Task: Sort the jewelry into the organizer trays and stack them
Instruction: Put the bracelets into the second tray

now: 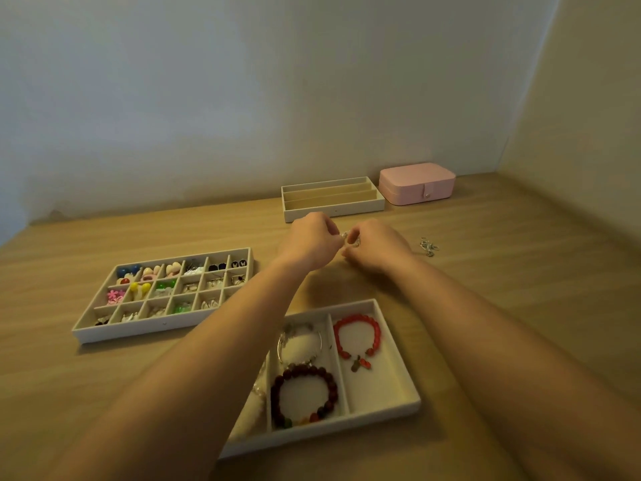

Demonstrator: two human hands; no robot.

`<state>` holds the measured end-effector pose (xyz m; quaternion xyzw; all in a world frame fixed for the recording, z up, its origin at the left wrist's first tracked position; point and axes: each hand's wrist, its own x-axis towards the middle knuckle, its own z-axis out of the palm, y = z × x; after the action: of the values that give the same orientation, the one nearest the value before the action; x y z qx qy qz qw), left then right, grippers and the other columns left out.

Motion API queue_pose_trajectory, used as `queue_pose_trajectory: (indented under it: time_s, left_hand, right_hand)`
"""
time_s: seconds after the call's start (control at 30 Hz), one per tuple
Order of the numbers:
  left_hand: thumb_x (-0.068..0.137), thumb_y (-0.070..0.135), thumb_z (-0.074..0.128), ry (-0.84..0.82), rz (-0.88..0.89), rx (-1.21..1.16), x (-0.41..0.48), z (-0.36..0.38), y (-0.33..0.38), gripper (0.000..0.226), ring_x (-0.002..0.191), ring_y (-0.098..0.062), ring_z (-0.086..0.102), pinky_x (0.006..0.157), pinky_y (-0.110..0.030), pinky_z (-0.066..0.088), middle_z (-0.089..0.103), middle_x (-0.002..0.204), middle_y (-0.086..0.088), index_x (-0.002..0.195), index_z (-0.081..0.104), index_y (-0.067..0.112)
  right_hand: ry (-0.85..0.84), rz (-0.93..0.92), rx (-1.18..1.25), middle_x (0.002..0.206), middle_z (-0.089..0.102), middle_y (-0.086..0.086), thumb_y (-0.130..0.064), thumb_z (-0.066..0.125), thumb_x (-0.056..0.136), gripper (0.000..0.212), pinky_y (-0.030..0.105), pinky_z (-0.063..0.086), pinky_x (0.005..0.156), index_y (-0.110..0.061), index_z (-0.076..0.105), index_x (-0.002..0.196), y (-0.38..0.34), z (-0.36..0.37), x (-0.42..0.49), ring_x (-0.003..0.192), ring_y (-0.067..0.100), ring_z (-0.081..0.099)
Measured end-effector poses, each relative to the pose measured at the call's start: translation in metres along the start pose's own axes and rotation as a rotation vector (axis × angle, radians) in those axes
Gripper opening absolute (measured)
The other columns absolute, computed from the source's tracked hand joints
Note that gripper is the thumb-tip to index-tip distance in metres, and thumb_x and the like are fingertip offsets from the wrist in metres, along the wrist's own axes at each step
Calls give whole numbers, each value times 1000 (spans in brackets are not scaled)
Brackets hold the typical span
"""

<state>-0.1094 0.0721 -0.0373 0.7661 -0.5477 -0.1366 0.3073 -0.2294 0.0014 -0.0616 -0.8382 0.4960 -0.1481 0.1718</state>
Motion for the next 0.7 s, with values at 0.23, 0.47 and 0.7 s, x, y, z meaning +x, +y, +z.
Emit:
queue_pose_trajectory:
  time_s: [0.23, 0.47, 0.7]
  left_hand:
    - [94, 19, 63, 28, -1, -77, 16, 2, -2, 17, 97, -18, 61, 84, -33, 53, 66, 105, 0, 110, 67, 18]
    - [91, -4, 52, 1, -30, -327, 3, -17, 1, 49, 117, -20, 58, 99, -35, 51, 61, 129, -4, 137, 53, 12]
    - [94, 15, 68, -123, 21, -652, -36, -42, 11, 22, 97, -16, 67, 89, -34, 53, 72, 108, -1, 117, 68, 18]
  right_hand:
    - [-2, 22, -86, 104, 66, 1, -36, 57, 102, 20, 39, 53, 79, -19, 68, 100, 0, 12, 22, 90, 20, 62]
    - [89, 7, 676, 94, 63, -1, -30, 49, 108, 21, 29, 44, 72, -15, 63, 106, -8, -31, 2, 81, 14, 56]
    - [-63, -47, 1022, 89, 69, 11, -23, 44, 109, 32, 43, 55, 89, -7, 66, 93, -29, -76, -43, 89, 26, 66]
